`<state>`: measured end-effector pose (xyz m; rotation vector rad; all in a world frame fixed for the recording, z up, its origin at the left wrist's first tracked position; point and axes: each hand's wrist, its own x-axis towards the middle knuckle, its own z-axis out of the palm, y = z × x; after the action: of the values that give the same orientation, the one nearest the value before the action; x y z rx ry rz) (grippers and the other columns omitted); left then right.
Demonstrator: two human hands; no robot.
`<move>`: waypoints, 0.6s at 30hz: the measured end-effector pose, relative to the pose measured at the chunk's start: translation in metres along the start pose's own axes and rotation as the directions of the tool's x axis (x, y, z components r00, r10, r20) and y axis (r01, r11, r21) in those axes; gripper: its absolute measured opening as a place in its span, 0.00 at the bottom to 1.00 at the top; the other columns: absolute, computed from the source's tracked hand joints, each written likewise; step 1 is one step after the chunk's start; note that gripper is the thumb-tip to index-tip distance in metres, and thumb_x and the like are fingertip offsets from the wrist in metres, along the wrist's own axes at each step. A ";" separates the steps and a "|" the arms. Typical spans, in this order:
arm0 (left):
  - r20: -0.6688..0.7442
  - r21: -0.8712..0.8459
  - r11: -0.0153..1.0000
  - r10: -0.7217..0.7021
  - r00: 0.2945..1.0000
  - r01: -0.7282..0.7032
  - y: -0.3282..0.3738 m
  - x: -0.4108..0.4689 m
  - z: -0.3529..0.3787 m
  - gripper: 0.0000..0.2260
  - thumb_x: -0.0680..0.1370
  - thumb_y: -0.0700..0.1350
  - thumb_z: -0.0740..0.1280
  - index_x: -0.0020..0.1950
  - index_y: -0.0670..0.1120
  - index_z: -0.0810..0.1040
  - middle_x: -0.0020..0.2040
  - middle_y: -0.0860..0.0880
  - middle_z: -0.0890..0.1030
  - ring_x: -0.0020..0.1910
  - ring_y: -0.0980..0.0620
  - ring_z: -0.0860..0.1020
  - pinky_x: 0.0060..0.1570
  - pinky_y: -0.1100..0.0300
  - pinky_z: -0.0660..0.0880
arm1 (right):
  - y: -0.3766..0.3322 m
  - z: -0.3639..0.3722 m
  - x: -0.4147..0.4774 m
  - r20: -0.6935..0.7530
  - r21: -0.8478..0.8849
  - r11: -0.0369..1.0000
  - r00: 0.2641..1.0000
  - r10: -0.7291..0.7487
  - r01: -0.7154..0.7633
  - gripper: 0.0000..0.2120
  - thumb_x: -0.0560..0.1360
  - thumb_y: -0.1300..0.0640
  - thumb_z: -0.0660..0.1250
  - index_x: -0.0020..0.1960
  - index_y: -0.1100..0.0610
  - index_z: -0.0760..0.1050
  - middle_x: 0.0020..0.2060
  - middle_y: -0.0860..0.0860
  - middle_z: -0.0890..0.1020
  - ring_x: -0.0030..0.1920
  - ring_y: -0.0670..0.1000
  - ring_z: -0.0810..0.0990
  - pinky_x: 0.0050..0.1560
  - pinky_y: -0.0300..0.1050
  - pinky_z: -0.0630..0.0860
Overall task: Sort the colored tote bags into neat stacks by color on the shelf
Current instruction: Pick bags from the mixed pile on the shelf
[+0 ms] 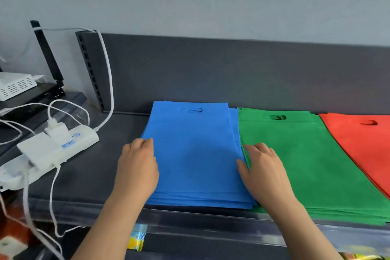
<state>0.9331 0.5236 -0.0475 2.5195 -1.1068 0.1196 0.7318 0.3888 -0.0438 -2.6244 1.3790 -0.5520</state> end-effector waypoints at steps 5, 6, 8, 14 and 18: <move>-0.094 -0.158 0.965 0.196 0.976 -0.209 0.035 -0.005 -0.004 0.19 0.80 0.45 0.61 0.71 0.45 0.69 0.66 0.50 0.73 0.65 0.49 0.68 0.64 0.57 0.66 | 0.016 -0.022 -0.007 -0.119 0.037 0.999 0.992 0.030 -0.026 0.19 0.77 0.53 0.63 0.66 0.59 0.72 0.62 0.52 0.77 0.60 0.56 0.74 0.59 0.47 0.70; -0.103 -0.173 0.953 0.233 0.967 -0.248 0.043 -0.007 -0.003 0.18 0.80 0.46 0.61 0.70 0.46 0.70 0.65 0.50 0.74 0.65 0.50 0.69 0.64 0.57 0.66 | 0.021 -0.026 -0.009 -0.135 0.039 0.999 0.990 0.038 -0.033 0.19 0.76 0.54 0.64 0.65 0.59 0.73 0.62 0.53 0.77 0.61 0.56 0.75 0.59 0.47 0.70; -0.121 -0.195 0.929 0.297 0.947 -0.316 0.059 -0.011 -0.001 0.18 0.79 0.47 0.62 0.69 0.46 0.72 0.64 0.51 0.76 0.64 0.50 0.70 0.62 0.57 0.66 | 0.034 -0.033 -0.016 -0.166 0.039 0.998 0.984 0.059 -0.053 0.19 0.75 0.56 0.66 0.63 0.61 0.74 0.61 0.55 0.78 0.60 0.57 0.77 0.59 0.48 0.71; -0.130 -0.251 0.852 0.441 0.888 -0.459 0.116 -0.027 0.010 0.17 0.79 0.47 0.63 0.67 0.48 0.74 0.61 0.52 0.77 0.61 0.49 0.72 0.59 0.56 0.68 | 0.082 -0.055 -0.041 -0.204 0.018 0.989 0.968 0.145 -0.145 0.19 0.73 0.57 0.69 0.62 0.61 0.75 0.59 0.57 0.79 0.59 0.59 0.77 0.59 0.51 0.72; -0.122 -0.263 0.806 0.517 0.847 -0.530 0.164 -0.042 0.021 0.15 0.77 0.46 0.66 0.64 0.46 0.77 0.58 0.50 0.80 0.57 0.47 0.75 0.56 0.53 0.71 | 0.124 -0.070 -0.062 -0.237 0.004 0.980 0.952 0.192 -0.197 0.18 0.72 0.59 0.70 0.61 0.62 0.76 0.57 0.57 0.80 0.57 0.60 0.78 0.58 0.54 0.74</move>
<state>0.7843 0.4435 -0.0252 1.8895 -1.6483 0.1494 0.5775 0.3722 -0.0293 -2.4608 1.6952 -0.8485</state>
